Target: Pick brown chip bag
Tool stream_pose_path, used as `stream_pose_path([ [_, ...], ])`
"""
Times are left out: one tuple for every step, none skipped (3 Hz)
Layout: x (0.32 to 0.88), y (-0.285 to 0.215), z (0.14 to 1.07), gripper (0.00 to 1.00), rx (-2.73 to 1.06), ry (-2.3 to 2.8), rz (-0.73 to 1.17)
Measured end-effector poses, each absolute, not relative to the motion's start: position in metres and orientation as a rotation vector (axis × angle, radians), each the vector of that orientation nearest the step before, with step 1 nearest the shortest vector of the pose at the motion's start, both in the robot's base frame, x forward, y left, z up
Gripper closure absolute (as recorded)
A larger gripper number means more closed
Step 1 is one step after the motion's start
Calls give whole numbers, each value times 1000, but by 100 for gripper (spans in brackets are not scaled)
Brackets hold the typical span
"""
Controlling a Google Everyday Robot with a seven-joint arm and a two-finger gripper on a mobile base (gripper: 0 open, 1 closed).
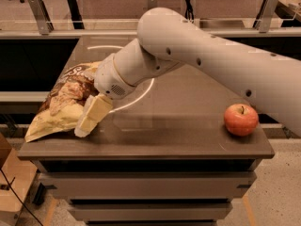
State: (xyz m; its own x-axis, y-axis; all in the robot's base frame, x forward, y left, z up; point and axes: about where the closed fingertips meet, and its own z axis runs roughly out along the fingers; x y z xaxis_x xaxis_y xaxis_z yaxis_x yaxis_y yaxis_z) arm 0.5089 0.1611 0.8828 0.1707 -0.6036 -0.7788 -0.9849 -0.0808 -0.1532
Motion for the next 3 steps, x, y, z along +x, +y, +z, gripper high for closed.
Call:
stream_pose_path([
  [505,169,870,18,-1773,1527,786],
  [504,171,862,41,-1769,1546,820],
  [507,167,862,65,-1749,1567,823],
])
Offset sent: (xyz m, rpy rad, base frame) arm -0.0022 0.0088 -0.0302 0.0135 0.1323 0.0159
